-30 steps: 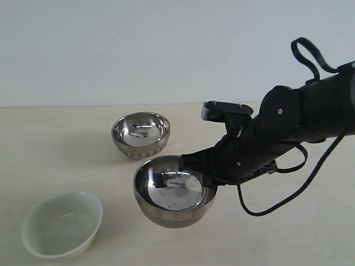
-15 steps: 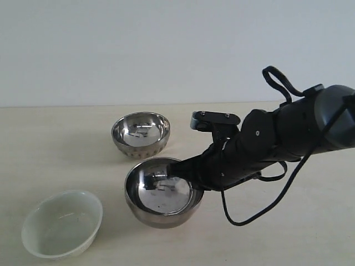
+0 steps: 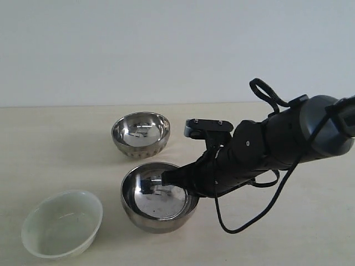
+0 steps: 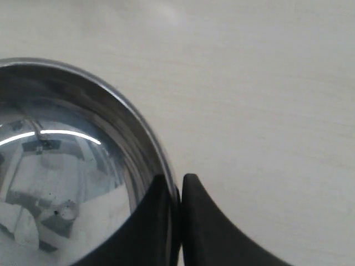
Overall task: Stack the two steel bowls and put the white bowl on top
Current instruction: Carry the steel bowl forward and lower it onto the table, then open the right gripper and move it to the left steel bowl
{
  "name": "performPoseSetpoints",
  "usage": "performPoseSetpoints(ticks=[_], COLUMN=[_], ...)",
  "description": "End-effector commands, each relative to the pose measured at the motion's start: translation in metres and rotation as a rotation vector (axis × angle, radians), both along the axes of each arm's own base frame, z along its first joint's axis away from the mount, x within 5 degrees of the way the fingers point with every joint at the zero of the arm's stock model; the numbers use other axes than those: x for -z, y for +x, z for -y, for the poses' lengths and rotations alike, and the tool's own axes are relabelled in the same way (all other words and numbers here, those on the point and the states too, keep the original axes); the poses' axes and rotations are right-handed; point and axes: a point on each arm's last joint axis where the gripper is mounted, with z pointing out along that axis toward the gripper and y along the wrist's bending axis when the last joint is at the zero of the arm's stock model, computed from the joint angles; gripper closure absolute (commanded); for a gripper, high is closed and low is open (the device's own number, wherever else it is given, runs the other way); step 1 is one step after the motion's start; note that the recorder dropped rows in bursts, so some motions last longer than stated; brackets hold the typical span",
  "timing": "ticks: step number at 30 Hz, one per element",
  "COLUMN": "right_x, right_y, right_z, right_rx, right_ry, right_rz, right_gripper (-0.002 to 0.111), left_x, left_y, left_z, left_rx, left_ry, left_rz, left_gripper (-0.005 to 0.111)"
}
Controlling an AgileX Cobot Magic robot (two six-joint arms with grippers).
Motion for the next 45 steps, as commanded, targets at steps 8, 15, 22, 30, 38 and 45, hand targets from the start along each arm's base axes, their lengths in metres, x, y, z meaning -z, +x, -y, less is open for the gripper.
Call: performPoseSetpoints(ticks=[8,15,22,30,38,45], right_x=[-0.0046,-0.0064,-0.0072,-0.0077,-0.0064,-0.0064], right_y=[0.0054,0.008,0.009,0.0095,0.0079,0.0079], right_z=[-0.0011,-0.0014,-0.0016,-0.0016,-0.0014,-0.0014], right_rx=[-0.012,-0.005,0.0,0.024,0.026,0.026], right_ry=[0.003,0.011,0.017,0.032,0.031,0.031], right_rz=[0.076,0.11,0.122,0.118,0.092,0.092], right_gripper=[0.108,0.108,0.108,0.103,0.07,0.071], left_x=[0.0007,0.0007,0.0007,0.0007,0.0007,0.0007], left_y=[0.0,0.0,0.0,0.0,0.0,0.0], left_z=[-0.0003,-0.0003,-0.0003,-0.0003,-0.0003,-0.0003], left_rx=[-0.006,-0.006,-0.006,-0.006,-0.006,-0.006], left_ry=[-0.005,-0.005,-0.005,-0.005,-0.005,-0.005], left_rz=[0.001,0.001,0.001,0.001,0.001,0.001], left_gripper=[0.103,0.103,0.103,0.103,0.103,0.103])
